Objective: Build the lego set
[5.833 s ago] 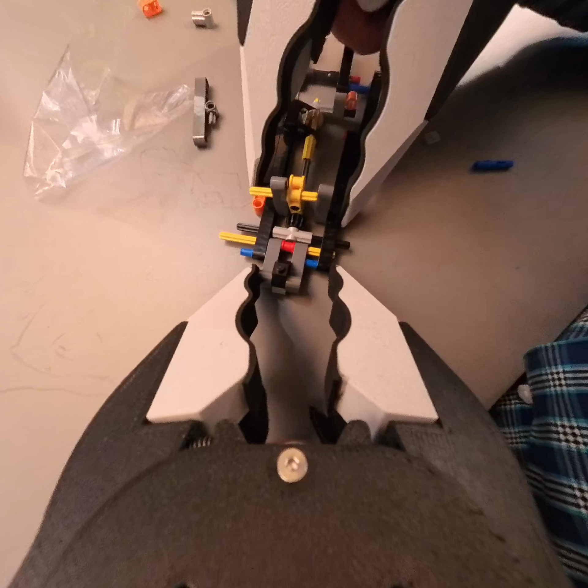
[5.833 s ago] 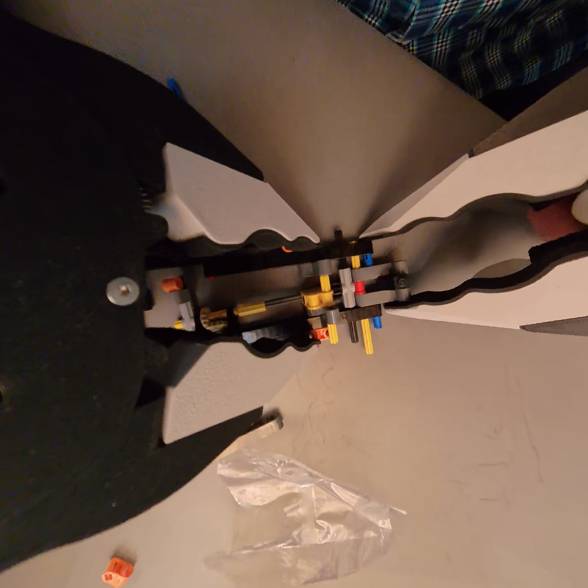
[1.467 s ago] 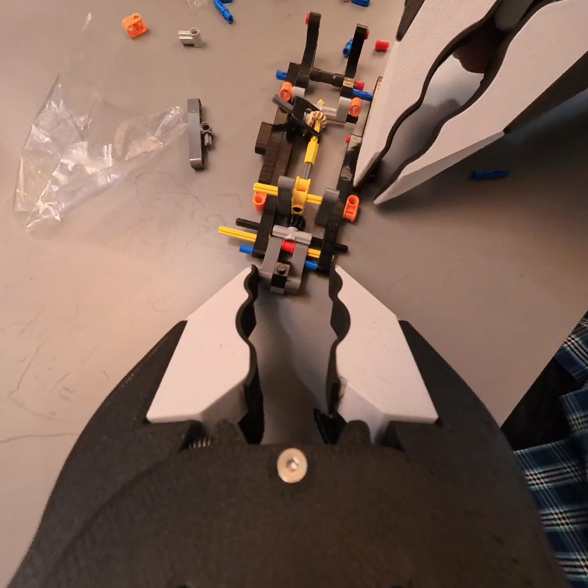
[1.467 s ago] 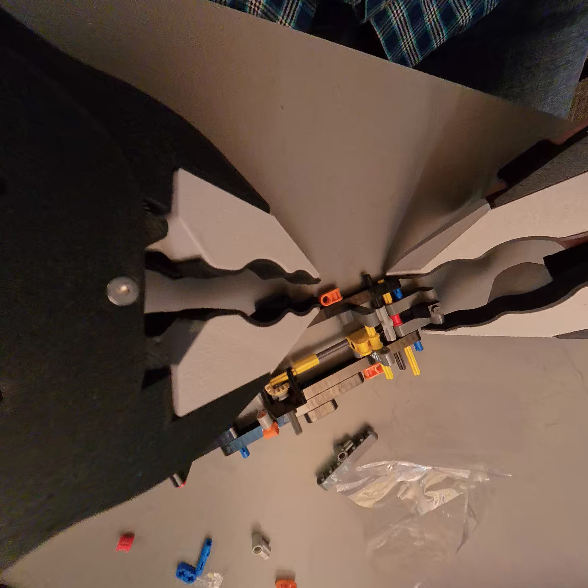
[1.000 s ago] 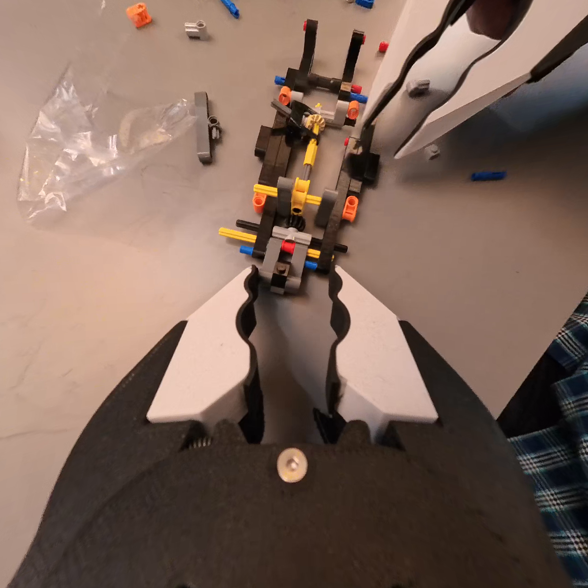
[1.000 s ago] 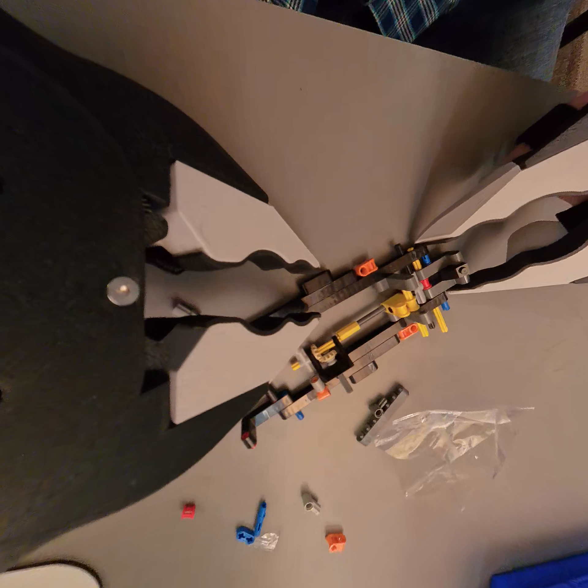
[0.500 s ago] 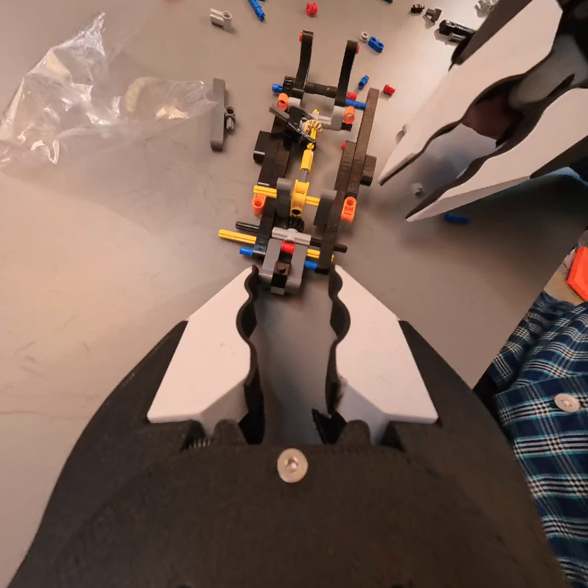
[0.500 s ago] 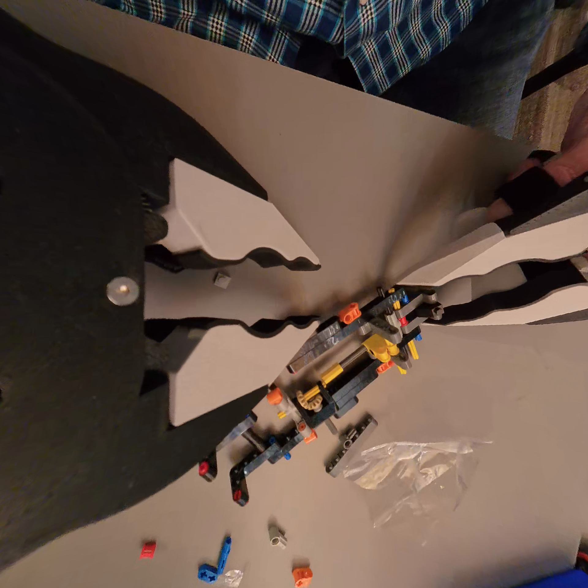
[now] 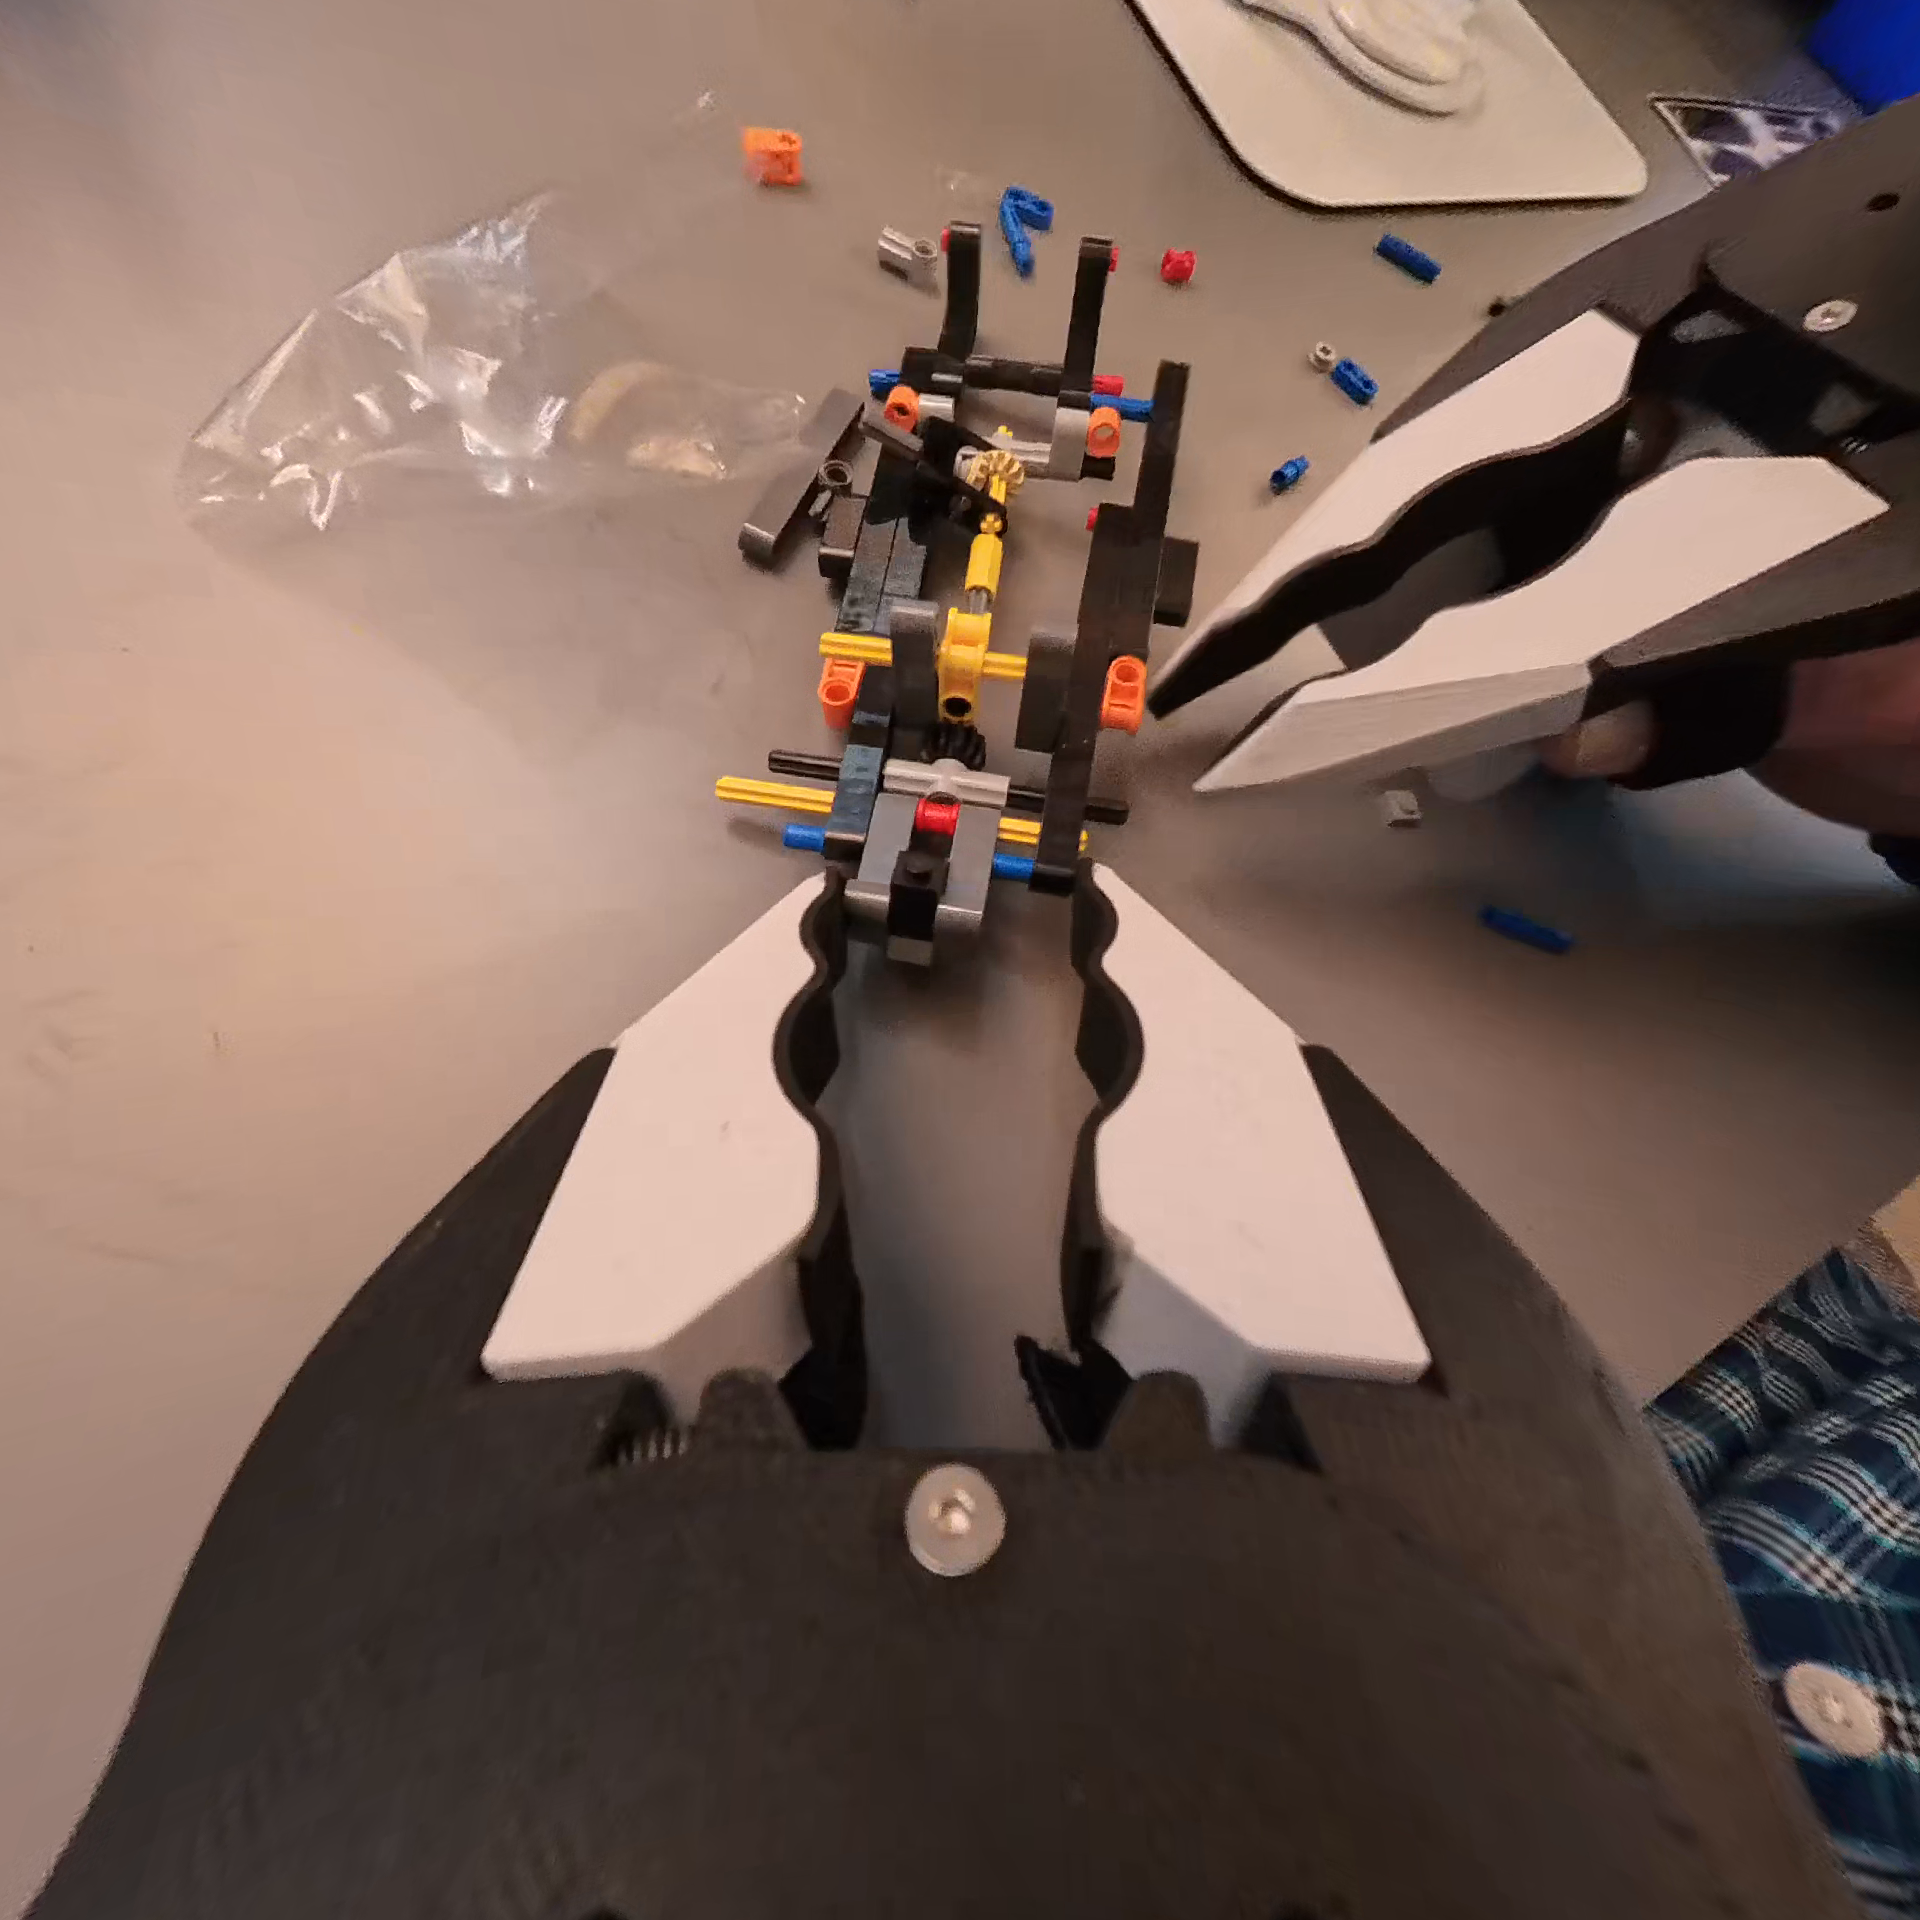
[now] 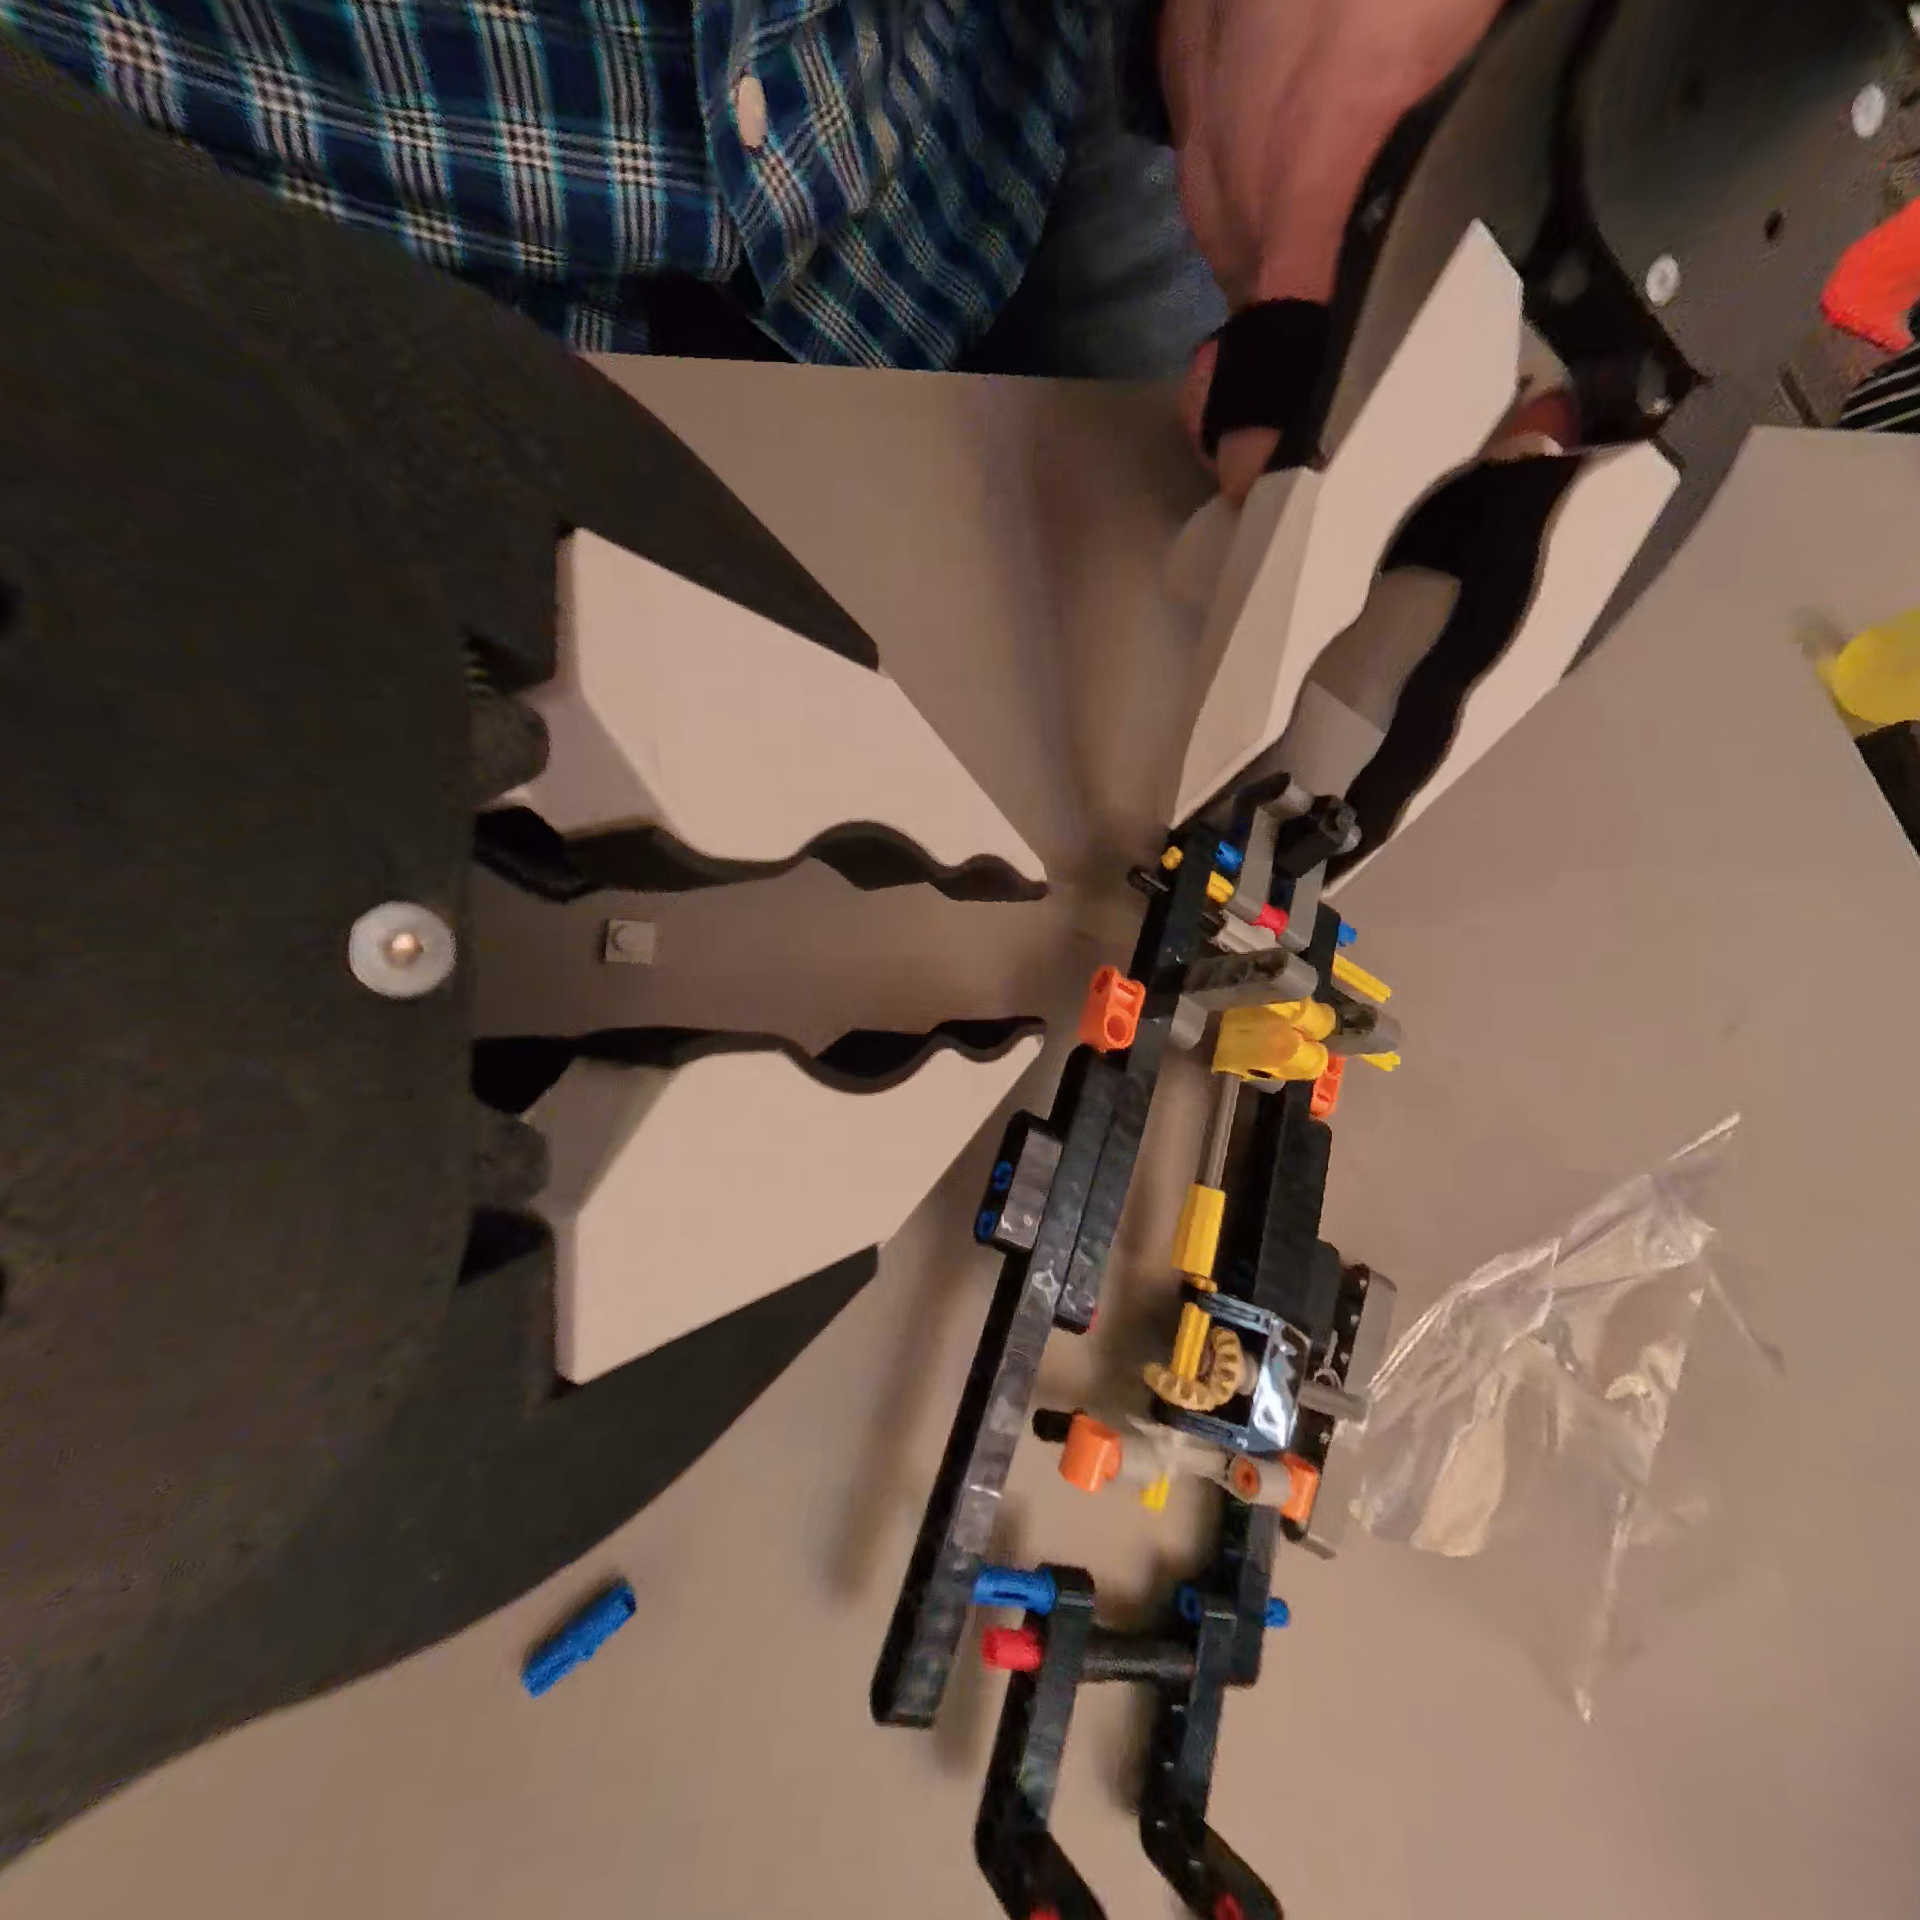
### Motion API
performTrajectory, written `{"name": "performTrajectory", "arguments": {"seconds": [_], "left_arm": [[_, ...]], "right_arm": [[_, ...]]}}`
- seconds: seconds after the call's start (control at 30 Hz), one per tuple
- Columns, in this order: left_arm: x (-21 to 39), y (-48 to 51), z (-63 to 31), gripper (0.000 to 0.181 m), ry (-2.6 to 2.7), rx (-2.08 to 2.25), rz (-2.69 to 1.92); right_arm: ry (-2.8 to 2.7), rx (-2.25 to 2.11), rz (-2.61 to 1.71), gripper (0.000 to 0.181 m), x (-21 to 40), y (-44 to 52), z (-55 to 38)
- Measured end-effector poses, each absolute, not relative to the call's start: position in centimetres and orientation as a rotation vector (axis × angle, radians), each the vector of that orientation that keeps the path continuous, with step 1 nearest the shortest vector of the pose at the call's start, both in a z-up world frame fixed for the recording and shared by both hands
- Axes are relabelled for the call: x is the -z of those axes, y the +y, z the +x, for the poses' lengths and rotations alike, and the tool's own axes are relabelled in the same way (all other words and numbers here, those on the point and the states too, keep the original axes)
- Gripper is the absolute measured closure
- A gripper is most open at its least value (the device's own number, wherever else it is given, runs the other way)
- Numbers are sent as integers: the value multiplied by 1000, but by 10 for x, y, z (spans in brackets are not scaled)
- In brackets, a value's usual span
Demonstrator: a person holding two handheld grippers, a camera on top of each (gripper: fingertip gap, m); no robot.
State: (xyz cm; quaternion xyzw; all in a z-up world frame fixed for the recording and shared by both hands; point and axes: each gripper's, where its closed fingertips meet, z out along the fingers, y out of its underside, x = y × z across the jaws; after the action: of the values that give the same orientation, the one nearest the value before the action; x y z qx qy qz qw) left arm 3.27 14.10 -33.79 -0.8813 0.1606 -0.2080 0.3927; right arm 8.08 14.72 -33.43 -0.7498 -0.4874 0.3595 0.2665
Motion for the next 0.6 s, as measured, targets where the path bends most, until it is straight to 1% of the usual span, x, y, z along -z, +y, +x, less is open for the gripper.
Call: {"name": "performTrajectory", "arguments": {"seconds": [0.23,0.6], "left_arm": [[338,139,38,140,435,401,-2217],[338,140,41,140,376,436,-2223]], "right_arm": [[-1232,-1031,-2018,166,328,154,80],[-1256,-977,-2039,165,333,153,88]]}}
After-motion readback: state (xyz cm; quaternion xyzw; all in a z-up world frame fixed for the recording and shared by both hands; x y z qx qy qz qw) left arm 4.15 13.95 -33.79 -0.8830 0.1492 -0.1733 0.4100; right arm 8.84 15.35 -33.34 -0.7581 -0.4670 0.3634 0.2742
